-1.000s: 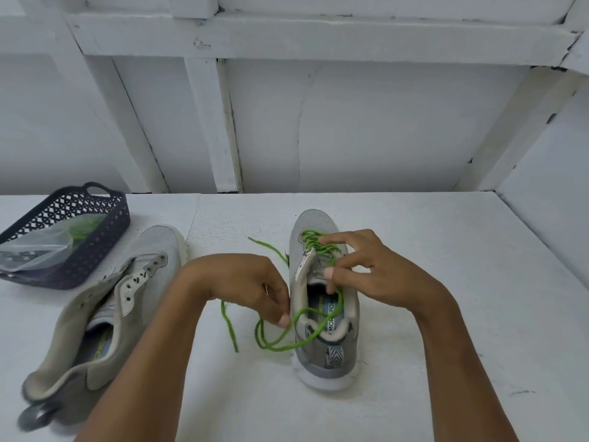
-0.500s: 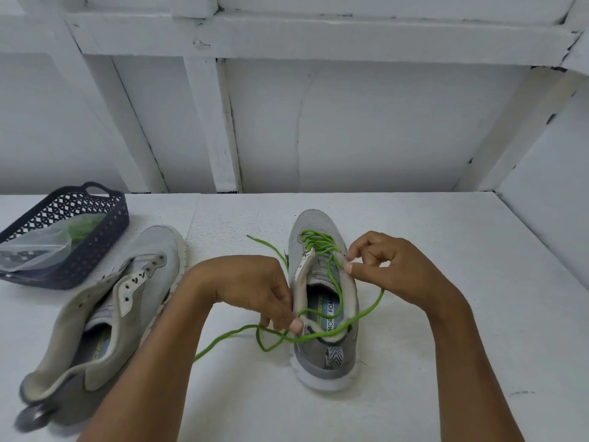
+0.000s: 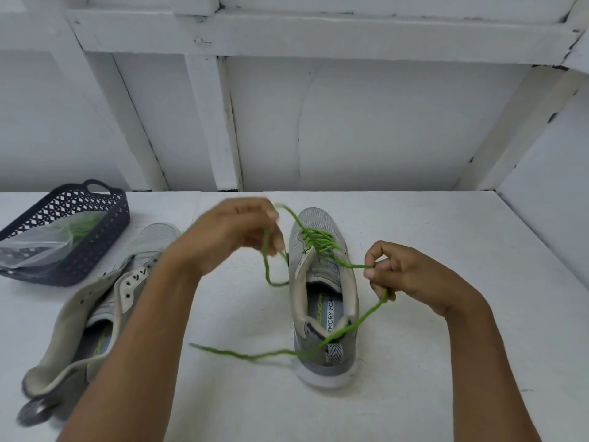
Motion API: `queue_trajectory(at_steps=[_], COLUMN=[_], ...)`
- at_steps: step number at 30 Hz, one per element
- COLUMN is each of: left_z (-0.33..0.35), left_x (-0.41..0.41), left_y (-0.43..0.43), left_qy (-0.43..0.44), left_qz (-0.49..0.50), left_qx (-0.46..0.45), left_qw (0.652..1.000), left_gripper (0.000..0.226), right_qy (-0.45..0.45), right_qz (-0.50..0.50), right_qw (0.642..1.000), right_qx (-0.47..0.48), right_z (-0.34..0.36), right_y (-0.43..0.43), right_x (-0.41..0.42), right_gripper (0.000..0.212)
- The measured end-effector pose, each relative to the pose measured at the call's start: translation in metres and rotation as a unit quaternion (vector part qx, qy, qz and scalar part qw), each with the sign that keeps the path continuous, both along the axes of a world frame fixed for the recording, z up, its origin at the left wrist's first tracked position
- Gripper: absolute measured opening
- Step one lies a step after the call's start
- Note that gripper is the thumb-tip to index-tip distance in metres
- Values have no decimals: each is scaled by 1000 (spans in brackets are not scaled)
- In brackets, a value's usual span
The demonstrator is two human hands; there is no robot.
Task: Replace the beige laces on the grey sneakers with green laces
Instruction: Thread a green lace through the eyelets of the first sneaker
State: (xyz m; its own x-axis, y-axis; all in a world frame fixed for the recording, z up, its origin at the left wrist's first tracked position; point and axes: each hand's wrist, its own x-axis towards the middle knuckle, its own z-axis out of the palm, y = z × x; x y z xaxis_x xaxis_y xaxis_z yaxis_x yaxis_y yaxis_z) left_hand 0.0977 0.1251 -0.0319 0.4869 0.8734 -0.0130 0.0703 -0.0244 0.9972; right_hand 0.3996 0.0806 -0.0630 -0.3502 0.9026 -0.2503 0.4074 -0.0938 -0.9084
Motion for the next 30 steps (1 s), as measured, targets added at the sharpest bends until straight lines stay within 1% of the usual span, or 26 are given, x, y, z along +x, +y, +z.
queue_trajectory(at_steps=[1, 2, 3, 7, 9, 10, 11, 12, 14, 15, 17, 19, 20, 21, 22, 24, 26, 28, 29, 30], left_z=[1, 1, 1, -10, -13, -13, -12, -11, -7, -4, 1, 6, 8, 10, 12, 15, 16, 16, 17, 18], left_x=[-2, -5, -5, -1, 0, 1, 0, -1, 0, 1, 5, 8, 10, 10, 8, 2, -5, -7, -6, -5], left_y=[4, 9, 12, 13, 12, 11, 11, 12, 11, 9, 7, 4, 2, 1, 0, 0, 0, 0, -1, -2], left_qy=[-76, -132, -163, -211, -220, -215, -201, -175, -96, -55, 6, 50, 62, 65, 63, 54, 65, 96, 111, 122], left_qz=[54, 101, 135, 194, 213, 216, 213, 202, 166, 141, 86, 34, 15, 5, 5, 20, 22, -7, -31, -56], left_qx=[-17, -33, -45, -111, -136, -141, -139, -131, -101, -83, -54, -34, -28, -23, -20, -14, -9, -3, -1, 2], left_qw=[995, 986, 976, 952, 942, 942, 946, 955, 976, 985, 995, 998, 998, 998, 998, 998, 998, 995, 993, 991], left_gripper=[25, 28, 30, 24, 18, 16, 16, 18, 23, 26, 27, 25, 23, 23, 23, 25, 26, 26, 27, 28], right_qy=[-8, -15, -22, -40, -47, -52, -54, -50, -11, 10, 6, -23, -36, -45, -51, -54, -48, -74, -89, -96], right_qz=[14, 33, 49, 60, 48, 40, 27, 13, -21, -36, -52, -36, -25, -17, -16, -37, -55, -20, 8, 34], right_qw=[1000, 999, 998, 996, 996, 997, 998, 998, 995, 990, 980, 977, 977, 977, 977, 974, 970, 966, 965, 964], right_qx=[-9, -20, -28, -48, -49, -40, -16, 17, 99, 136, 191, 210, 209, 208, 207, 218, 234, 248, 247, 245], right_z=[-1, -2, -3, -4, -4, -4, -3, 0, 7, 10, 18, 25, 29, 31, 34, 35, 35, 37, 38, 39], right_y=[0, 0, 0, 3, 4, 4, 4, 5, 6, 8, 14, 22, 25, 27, 28, 30, 31, 32, 32, 31], right_x=[0, -1, -1, 0, 1, 3, 2, 0, -14, -24, -49, -69, -75, -78, -79, -78, -75, -76, -79, -83], right_gripper=[7, 10, 13, 15, 9, 4, 7, 16, 30, 33, 36, 37, 32, 22, 13, 13, 8, 30, 37, 37])
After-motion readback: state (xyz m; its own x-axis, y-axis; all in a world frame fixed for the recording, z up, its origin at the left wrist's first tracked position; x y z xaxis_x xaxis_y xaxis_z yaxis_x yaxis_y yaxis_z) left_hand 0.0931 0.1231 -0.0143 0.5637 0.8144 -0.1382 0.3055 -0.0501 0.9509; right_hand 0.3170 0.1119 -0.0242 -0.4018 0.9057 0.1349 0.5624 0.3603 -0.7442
